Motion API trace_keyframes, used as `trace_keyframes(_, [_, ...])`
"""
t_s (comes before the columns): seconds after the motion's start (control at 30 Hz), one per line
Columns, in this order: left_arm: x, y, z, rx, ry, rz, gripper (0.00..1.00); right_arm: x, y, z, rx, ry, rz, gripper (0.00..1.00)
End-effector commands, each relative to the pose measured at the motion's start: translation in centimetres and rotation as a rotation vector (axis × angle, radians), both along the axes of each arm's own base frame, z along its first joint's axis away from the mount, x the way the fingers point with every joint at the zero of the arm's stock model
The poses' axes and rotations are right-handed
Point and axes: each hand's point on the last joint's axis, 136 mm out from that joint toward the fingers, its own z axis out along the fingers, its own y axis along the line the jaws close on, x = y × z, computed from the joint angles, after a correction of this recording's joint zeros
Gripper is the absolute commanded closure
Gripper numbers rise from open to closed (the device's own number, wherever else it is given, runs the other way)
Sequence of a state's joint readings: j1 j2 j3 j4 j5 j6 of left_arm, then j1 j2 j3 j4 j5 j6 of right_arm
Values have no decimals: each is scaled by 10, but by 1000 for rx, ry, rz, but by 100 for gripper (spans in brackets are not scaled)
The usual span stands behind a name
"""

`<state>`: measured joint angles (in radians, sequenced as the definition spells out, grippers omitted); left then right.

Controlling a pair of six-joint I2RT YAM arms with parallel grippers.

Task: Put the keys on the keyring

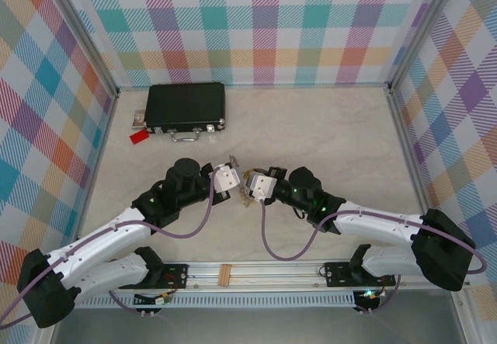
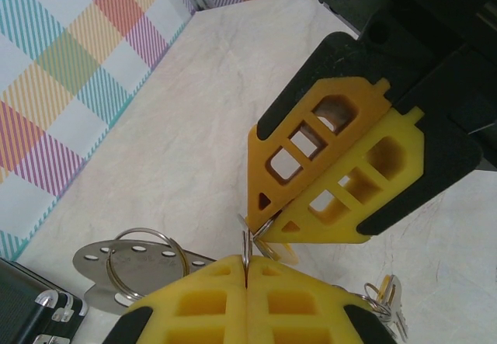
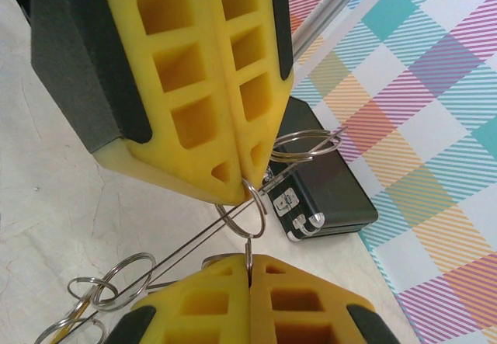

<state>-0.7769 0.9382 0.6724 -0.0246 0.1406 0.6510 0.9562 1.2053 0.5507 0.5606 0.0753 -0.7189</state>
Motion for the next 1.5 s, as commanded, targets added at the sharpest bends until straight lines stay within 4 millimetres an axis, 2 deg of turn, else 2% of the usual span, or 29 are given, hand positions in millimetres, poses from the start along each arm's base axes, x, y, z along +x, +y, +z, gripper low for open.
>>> trace_keyframes(0.0, [-4, -10, 19, -39, -17, -40, 100, -4, 2, 22, 73, -37, 16, 100])
trace_keyframes(0.3, [-3, -10, 18, -36, -12, -37, 100, -7, 3, 19, 69, -31, 31, 100])
trace_keyframes(0.33, [-3, -10, 17, -35, -11, -38, 100, -7, 3, 27, 96, -51, 32, 100])
trace_keyframes(0.5, [-3, -11, 17, -34, -6, -39, 100, -7, 3, 28, 99, -56, 31, 100])
trace_keyframes(0.8, [-4, -8, 21, -49, -18, -32, 100, -4, -4, 20, 81, -51, -2, 100])
trace_keyframes(0.97, [-6, -8, 22, -58, -31, -43, 100, -4, -10, 6, 30, -29, -7, 100])
trace_keyframes(1.47, [-9, -7, 22, -69, -30, -47, 100, -2, -8, 4, 45, -14, 0, 100])
